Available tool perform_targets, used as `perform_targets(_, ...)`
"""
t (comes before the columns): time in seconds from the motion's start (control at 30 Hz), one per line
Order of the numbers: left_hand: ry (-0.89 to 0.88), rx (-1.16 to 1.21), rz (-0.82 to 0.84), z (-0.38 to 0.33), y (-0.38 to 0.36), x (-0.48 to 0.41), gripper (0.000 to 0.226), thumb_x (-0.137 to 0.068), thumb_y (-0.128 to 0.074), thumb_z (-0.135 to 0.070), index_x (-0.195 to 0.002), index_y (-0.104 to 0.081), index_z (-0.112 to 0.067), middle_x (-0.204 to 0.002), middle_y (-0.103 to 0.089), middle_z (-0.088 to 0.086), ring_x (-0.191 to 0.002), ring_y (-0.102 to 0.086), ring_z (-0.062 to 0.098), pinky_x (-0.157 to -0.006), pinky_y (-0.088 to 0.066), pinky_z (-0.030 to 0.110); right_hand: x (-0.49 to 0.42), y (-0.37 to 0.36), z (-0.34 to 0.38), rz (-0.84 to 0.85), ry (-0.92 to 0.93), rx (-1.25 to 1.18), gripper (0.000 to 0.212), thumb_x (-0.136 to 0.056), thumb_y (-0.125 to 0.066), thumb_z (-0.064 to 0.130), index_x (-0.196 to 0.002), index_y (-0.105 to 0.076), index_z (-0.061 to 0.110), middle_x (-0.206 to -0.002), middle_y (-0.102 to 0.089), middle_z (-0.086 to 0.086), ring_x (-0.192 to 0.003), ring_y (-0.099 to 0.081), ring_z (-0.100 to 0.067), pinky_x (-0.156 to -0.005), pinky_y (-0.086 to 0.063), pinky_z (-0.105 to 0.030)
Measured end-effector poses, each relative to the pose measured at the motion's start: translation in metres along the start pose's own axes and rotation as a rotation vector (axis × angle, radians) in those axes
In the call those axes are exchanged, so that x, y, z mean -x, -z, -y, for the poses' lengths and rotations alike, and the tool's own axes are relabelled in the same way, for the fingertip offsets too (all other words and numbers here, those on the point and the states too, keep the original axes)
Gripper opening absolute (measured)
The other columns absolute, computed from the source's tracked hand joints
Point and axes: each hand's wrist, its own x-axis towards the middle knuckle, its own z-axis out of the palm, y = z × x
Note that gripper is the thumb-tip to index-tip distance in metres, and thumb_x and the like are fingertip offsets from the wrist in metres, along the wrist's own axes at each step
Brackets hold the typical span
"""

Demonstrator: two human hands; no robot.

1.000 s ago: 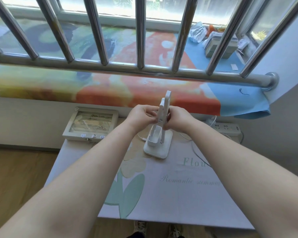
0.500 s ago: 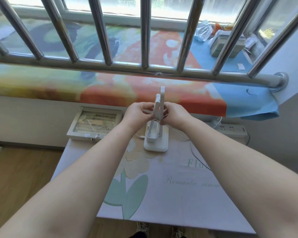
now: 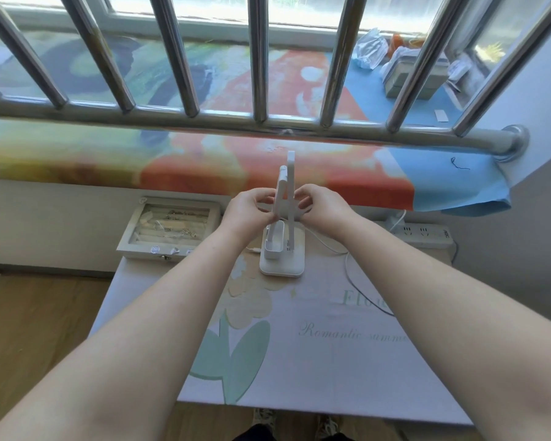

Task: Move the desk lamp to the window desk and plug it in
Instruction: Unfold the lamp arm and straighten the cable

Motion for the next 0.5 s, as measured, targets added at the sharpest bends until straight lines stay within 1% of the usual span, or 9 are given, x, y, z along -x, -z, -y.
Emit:
perform_targets(0.07, 0.04, -0.023, -0.002, 0.007, -0.005, -0.001, 0.039, -0.079, -0.073, -0.013, -0.109, -0.068, -0.037, -0.099, -0.068, -0.014, -0.081, -0.064, 0.0, -0.065, -0.043, 0.014, 0.002, 0.001, -0.01, -0.031, -0.045, -0.006, 0.042, -0.085, -0.051, 0.005, -0.121, -0.058, 0.024, -0.101, -0.062, 0.003, -0.093, -0.058, -0.018, -0.073, -0.043, -0.026)
perform_targets(0.17, 0.098, -0.04, -0.007, 0.017, -0.015, -0.003, 0.038, -0.081, -0.071, -0.012, -0.113, -0.068, -0.031, -0.102, -0.069, -0.008, -0.094, -0.064, 0.008, -0.079, -0.048, 0.023, 0.008, 0.002, -0.032, -0.042, -0.11, 0.029, 0.037, -0.086, -0.049, 0.006, -0.119, -0.06, 0.021, -0.108, -0.065, -0.001, -0.096, -0.058, -0.02, -0.078, -0.043, -0.027)
perform_targets(0.2, 0.117, -0.052, -0.012, 0.02, -0.019, -0.003, 0.038, -0.082, -0.069, -0.012, -0.115, -0.067, -0.03, -0.103, -0.069, -0.007, -0.097, -0.064, 0.009, -0.08, -0.049, 0.025, 0.011, 0.002, -0.04, -0.044, -0.136, 0.048, 0.035, -0.087, -0.049, 0.007, -0.117, -0.061, 0.02, -0.112, -0.065, -0.003, -0.099, -0.059, -0.021, -0.079, -0.044, -0.027)
perform_targets(0.3, 0.167, -0.089, -0.035, 0.026, -0.03, -0.003, 0.039, -0.084, -0.064, -0.012, -0.119, -0.063, -0.029, -0.108, -0.068, -0.007, -0.096, -0.063, 0.013, -0.07, -0.05, 0.026, 0.02, -0.002, -0.064, -0.053, -0.225, 0.063, 0.033, -0.086, -0.049, 0.005, -0.114, -0.063, 0.017, -0.117, -0.065, -0.006, -0.108, -0.058, -0.025, -0.081, -0.041, -0.026)
perform_targets(0.4, 0.189, -0.128, -0.049, 0.031, -0.038, -0.005, 0.036, -0.086, -0.062, -0.013, -0.119, -0.062, -0.027, -0.11, -0.065, -0.006, -0.097, -0.061, 0.015, -0.076, -0.046, 0.028, 0.027, -0.009, -0.083, -0.037, -0.285, 0.098, 0.031, -0.086, -0.048, 0.005, -0.112, -0.062, 0.015, -0.115, -0.065, -0.008, -0.109, -0.057, -0.027, -0.085, -0.044, -0.03)
perform_targets(0.5, 0.218, -0.189, -0.048, 0.036, -0.044, -0.009, 0.032, -0.088, -0.059, -0.015, -0.117, -0.059, -0.028, -0.108, -0.063, -0.008, -0.094, -0.058, 0.015, -0.074, -0.045, 0.029, 0.033, -0.019, -0.101, 0.025, -0.336, 0.192, 0.028, -0.087, -0.047, 0.004, -0.109, -0.062, 0.011, -0.113, -0.065, -0.011, -0.106, -0.058, -0.031, -0.088, -0.048, -0.035)
